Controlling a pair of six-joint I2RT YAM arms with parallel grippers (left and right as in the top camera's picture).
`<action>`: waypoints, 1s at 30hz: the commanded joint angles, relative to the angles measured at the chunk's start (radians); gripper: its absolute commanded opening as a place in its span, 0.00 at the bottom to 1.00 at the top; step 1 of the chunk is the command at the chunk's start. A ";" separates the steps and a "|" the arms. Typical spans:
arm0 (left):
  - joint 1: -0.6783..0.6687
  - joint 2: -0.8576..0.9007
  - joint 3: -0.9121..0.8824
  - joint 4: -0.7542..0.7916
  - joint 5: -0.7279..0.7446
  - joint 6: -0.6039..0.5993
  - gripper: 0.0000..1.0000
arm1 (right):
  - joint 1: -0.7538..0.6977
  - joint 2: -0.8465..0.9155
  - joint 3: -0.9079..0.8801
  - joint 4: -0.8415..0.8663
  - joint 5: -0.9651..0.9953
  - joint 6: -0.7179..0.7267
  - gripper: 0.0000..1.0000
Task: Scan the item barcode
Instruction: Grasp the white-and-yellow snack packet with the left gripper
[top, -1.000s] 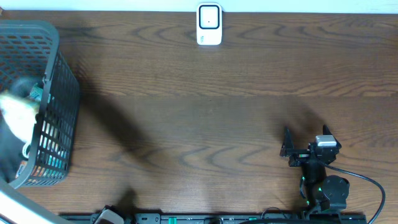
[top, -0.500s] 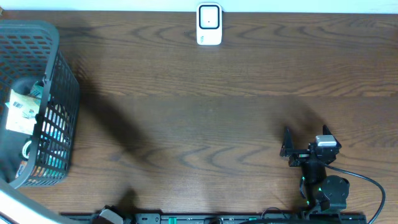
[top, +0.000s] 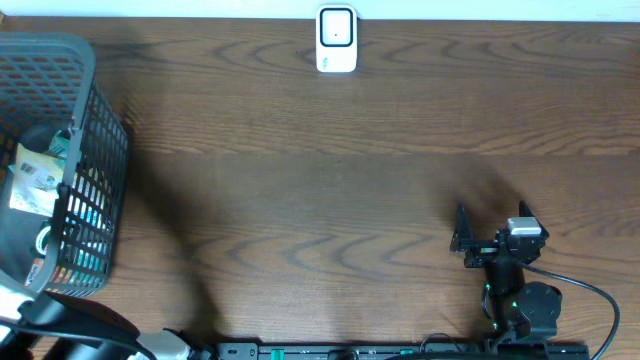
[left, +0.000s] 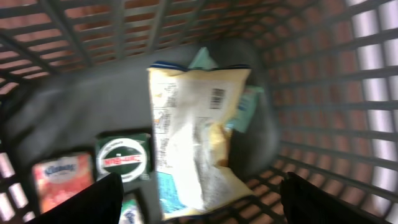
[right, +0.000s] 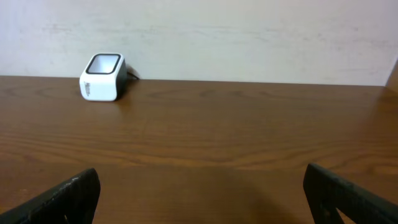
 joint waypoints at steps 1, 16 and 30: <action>-0.040 0.021 0.001 -0.011 -0.155 0.025 0.80 | 0.008 -0.005 -0.002 -0.004 -0.002 0.018 0.99; -0.143 0.172 0.001 0.004 -0.281 -0.017 0.80 | 0.008 -0.005 -0.002 -0.004 -0.002 0.018 0.99; -0.247 0.326 0.001 0.075 -0.328 -0.130 0.81 | 0.008 -0.005 -0.002 -0.004 -0.002 0.018 0.99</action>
